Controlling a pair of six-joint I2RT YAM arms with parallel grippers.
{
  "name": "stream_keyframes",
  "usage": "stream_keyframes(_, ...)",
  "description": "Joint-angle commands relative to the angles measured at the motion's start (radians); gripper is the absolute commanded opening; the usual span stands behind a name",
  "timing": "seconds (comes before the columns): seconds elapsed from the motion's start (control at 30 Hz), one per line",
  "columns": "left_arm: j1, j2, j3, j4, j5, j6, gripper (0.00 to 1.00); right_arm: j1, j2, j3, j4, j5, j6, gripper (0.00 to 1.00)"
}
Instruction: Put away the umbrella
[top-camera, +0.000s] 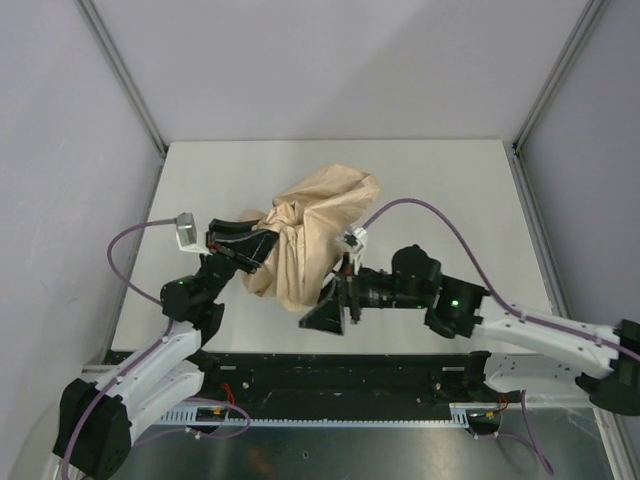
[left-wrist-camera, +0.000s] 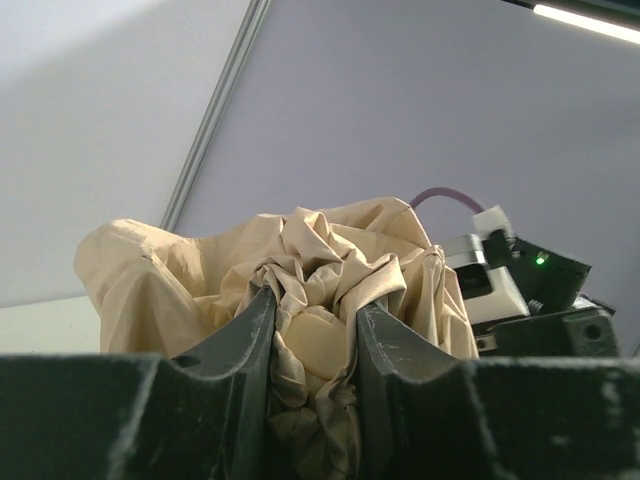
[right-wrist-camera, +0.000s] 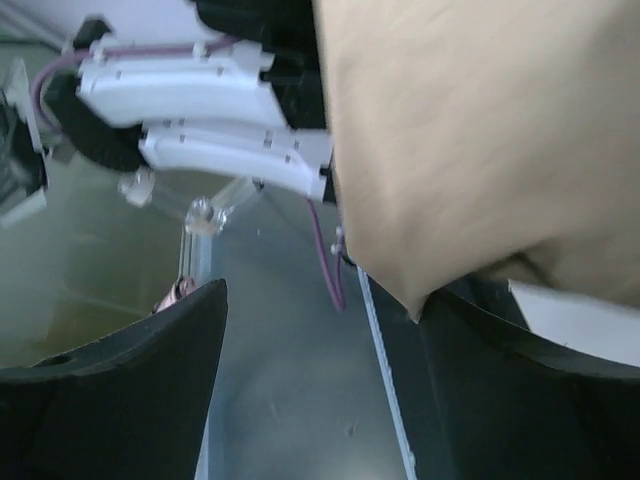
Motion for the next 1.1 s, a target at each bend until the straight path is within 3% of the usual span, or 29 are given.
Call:
stream_keyframes(0.0, 0.016, -0.001, -0.005, 0.269, -0.021, 0.032, 0.0, 0.008, -0.161, 0.028, -0.348, -0.088, -0.091, 0.81)
stream_keyframes(0.13, 0.042, -0.004, -0.006, 0.269, -0.01, 0.028, 0.0, -0.029, -0.305, 0.04, -0.548, -0.051, -0.134, 0.83)
stream_keyframes(0.23, 0.053, -0.004, -0.004, 0.268, -0.008, 0.01, 0.0, -0.113, -0.365, 0.044, -0.579, -0.084, -0.139, 0.85)
stream_keyframes(0.37, 0.054, -0.002, -0.001, 0.269, -0.007, -0.01, 0.0, -0.192, -0.359, 0.044, -0.439, -0.076, -0.052, 0.84)
stream_keyframes(0.53, 0.054, -0.007, -0.008, 0.268, -0.031, -0.017, 0.0, -0.119, -0.315, 0.045, -0.154, 0.066, 0.037, 0.83)
stream_keyframes(0.6, 0.053, -0.002, -0.006, 0.268, -0.039, -0.025, 0.0, -0.069, -0.268, 0.067, -0.09, 0.142, 0.021, 0.76)
stream_keyframes(0.83, 0.052, 0.015, -0.002, 0.266, -0.034, -0.072, 0.0, 0.004, 0.002, 0.201, -0.061, 0.253, -0.086, 0.37)
stream_keyframes(1.07, -0.002, 0.01, 0.026, 0.235, -0.032, -0.123, 0.0, 0.015, 0.303, 0.332, -0.038, 0.302, -0.184, 0.2)
